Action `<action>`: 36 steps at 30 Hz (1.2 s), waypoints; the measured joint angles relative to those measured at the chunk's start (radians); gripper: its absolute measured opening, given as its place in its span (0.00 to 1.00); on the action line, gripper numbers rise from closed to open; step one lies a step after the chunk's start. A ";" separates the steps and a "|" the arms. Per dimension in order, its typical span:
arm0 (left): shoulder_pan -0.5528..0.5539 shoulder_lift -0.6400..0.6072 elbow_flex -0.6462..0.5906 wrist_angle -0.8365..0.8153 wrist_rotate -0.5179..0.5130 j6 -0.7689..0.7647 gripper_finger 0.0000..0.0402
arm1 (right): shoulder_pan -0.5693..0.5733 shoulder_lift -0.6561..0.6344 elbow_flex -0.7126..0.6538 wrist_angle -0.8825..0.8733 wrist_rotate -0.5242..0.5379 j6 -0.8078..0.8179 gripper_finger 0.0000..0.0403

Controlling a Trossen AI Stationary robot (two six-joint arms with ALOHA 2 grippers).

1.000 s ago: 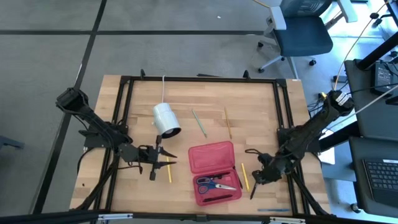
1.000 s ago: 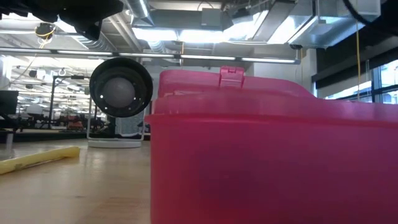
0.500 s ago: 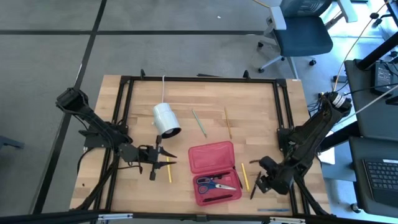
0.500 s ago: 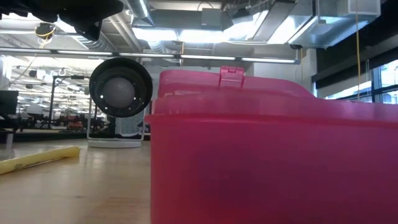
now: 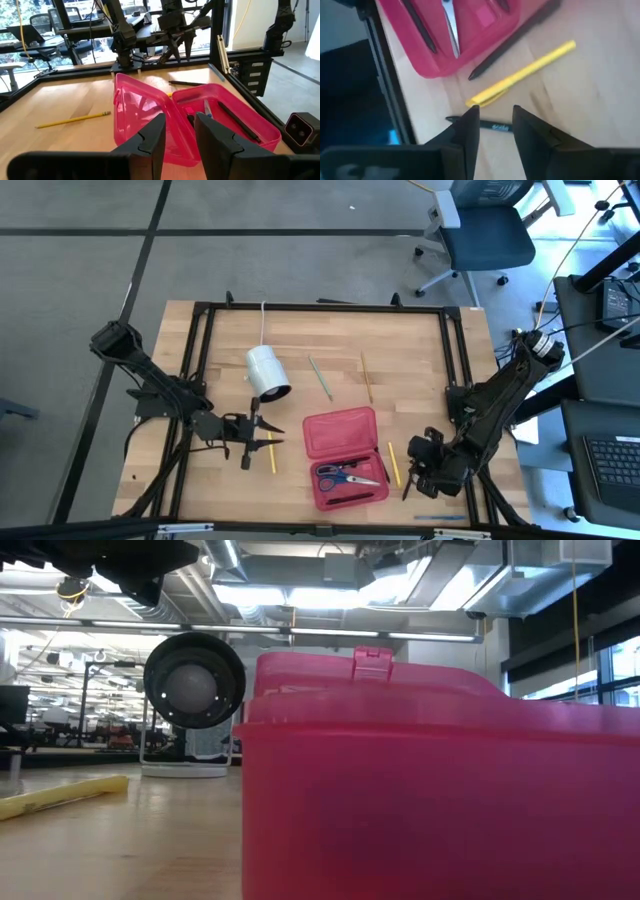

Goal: Pick & place school supplies into a supply box
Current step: Put the black pen into the pink supply box

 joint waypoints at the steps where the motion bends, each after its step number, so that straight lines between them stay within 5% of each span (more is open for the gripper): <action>1: 0.000 0.000 0.000 0.000 0.000 0.000 0.24 | -0.001 0.003 0.000 -0.009 0.012 -0.053 0.30; 7: 0.000 0.000 0.000 0.000 0.000 0.000 0.23 | -0.007 0.022 0.000 -0.033 0.070 -0.337 0.30; 16: 0.000 0.000 0.000 0.000 0.000 0.000 0.23 | -0.006 0.143 0.000 -0.012 -0.167 -0.822 0.30; 21: 0.000 0.000 0.000 0.000 0.000 0.000 0.23 | -0.006 0.243 0.000 0.003 -0.197 -1.004 0.30; 30: 0.000 0.000 0.000 0.000 -0.001 0.000 0.23 | -0.006 0.337 0.004 0.016 -0.202 -1.088 0.29; 36: 0.000 0.000 0.000 0.001 -0.001 0.000 0.23 | -0.024 0.338 0.003 0.016 -0.250 -1.001 0.18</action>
